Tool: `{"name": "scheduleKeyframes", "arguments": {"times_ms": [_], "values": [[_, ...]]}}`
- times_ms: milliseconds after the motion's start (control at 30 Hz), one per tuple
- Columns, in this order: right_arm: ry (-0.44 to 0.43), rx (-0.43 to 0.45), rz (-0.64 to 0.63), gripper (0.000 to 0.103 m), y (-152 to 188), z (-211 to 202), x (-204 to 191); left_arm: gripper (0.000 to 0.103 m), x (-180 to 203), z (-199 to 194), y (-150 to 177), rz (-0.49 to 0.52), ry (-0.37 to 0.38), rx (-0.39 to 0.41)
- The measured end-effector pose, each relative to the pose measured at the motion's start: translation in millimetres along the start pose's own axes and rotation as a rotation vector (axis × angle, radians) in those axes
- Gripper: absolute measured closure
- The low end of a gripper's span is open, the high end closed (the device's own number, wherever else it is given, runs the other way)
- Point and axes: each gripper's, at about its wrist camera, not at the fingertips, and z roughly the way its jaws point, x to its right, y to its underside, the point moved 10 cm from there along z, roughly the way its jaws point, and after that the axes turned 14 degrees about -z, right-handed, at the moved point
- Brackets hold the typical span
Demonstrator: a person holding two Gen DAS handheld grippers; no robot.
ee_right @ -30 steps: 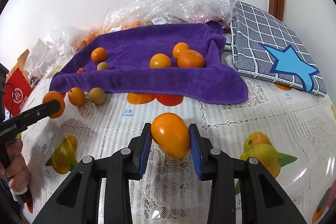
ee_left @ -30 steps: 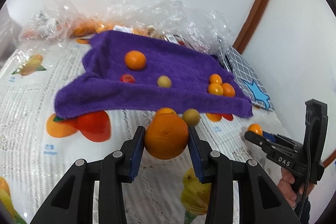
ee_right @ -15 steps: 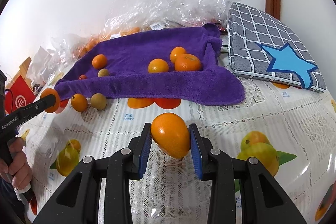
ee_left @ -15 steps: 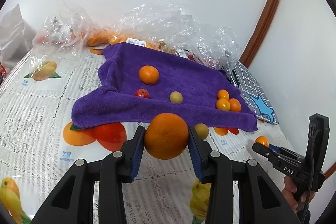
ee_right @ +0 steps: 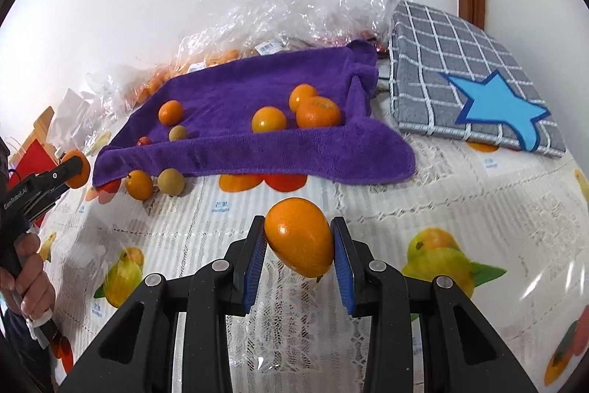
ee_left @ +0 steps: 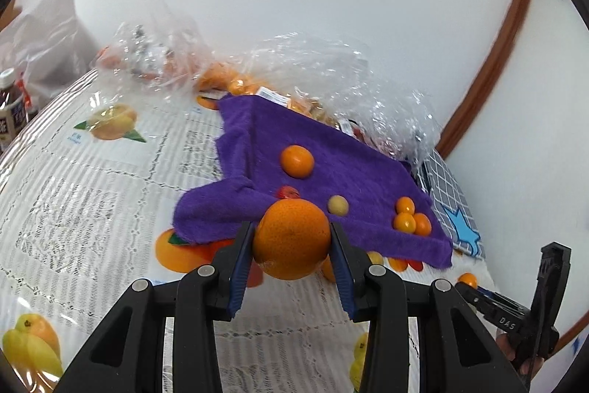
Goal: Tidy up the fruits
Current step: 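Carry the kumquat and large orange onto the purple towel and open both grippers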
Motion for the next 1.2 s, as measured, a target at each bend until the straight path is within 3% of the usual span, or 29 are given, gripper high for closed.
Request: {"name": "scheduleKeyframes", "arguments": {"times_ms": [300, 533, 800, 1200], "values": [[0.028, 0.043, -0.056, 0.068, -40.1, -16.4, 5.3, 0.065, -20.0, -16.2, -30.4, -0.055, -0.029, 0.036], [0.013, 0.071, -0.085, 0.068, -76.4, -1.6, 2.3, 0.065, -9.6, -13.6, -61.4, -0.033, -0.041, 0.053], [-0.026, 0.092, -0.091, 0.068, -116.0, 33.1, 0.3, 0.065, 12.7, 15.0, -70.2, 0.003, -0.050, 0.014], [-0.083, 0.017, -0.110, 0.068, -139.9, 102.9, -8.1, 0.065, 26.3, 71.3, -65.2, 0.011, -0.060, -0.107]]}}
